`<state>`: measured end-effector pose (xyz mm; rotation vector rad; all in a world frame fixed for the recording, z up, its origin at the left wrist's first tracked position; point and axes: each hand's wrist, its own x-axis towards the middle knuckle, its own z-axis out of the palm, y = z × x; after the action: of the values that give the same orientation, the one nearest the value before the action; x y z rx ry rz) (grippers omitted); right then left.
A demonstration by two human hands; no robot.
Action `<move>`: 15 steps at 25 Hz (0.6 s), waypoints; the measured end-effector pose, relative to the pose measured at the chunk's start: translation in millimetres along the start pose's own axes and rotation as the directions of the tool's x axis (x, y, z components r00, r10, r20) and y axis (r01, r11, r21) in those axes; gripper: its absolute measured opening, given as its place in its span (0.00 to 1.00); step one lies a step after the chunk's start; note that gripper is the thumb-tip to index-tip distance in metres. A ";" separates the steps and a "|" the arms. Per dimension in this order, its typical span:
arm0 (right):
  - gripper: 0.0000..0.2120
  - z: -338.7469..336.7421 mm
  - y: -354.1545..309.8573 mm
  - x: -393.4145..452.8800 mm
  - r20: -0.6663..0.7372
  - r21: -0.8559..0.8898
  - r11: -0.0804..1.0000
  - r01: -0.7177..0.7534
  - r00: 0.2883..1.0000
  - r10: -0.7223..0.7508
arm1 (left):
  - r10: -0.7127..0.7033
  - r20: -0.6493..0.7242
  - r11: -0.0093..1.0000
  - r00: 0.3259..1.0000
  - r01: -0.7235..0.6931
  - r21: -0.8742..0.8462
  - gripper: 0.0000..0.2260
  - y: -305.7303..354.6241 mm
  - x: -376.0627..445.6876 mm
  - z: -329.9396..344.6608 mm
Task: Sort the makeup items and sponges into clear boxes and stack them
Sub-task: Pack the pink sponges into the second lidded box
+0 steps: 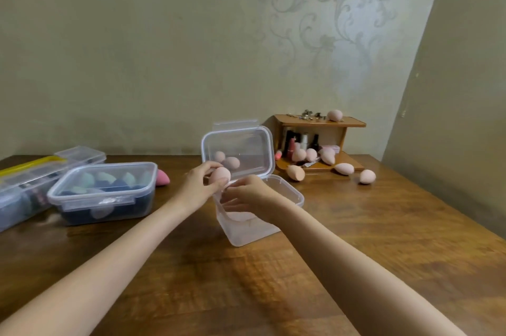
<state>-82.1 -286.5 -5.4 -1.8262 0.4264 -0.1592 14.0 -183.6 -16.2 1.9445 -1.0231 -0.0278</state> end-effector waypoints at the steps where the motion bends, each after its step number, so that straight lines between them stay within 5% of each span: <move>1: 0.14 0.5 -2.8 3.6 0.018 0.178 0.983 -0.038 0.999 0.035 | 0.003 0.027 0.999 1.000 -0.004 0.048 0.15 -5.5 0.8 -3.2; 3: 0.12 4.1 -5.2 11.0 0.048 0.405 0.913 -0.053 0.998 0.036 | -0.009 0.072 0.992 0.997 0.000 0.123 0.18 -12.8 2.9 -6.4; 7: 0.20 19.3 -7.4 28.6 0.010 0.370 0.928 -0.041 0.999 0.040 | -0.066 0.094 0.979 0.993 0.046 0.200 0.21 -22.7 10.8 -12.9; 11: 0.17 27.8 -12.6 38.8 -0.058 0.474 0.881 0.004 0.998 0.027 | -0.102 0.103 0.972 0.989 0.077 0.222 0.20 -30.0 11.8 -24.9; 13: 0.14 19.2 -16.6 44.8 -0.162 0.415 0.906 0.081 0.987 -0.014 | -0.089 0.091 0.968 0.992 0.064 0.242 0.18 -34.5 10.9 -29.2; 15: 0.14 2.4 -20.3 44.6 -0.181 0.119 0.991 0.063 0.983 -0.041 | -0.073 0.076 0.962 0.994 0.051 0.268 0.17 -38.0 9.9 -31.1</move>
<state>-35.9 -295.8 8.2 -1.7072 0.4836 -0.3801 57.2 -159.0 -22.0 2.2358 -1.0652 -0.0089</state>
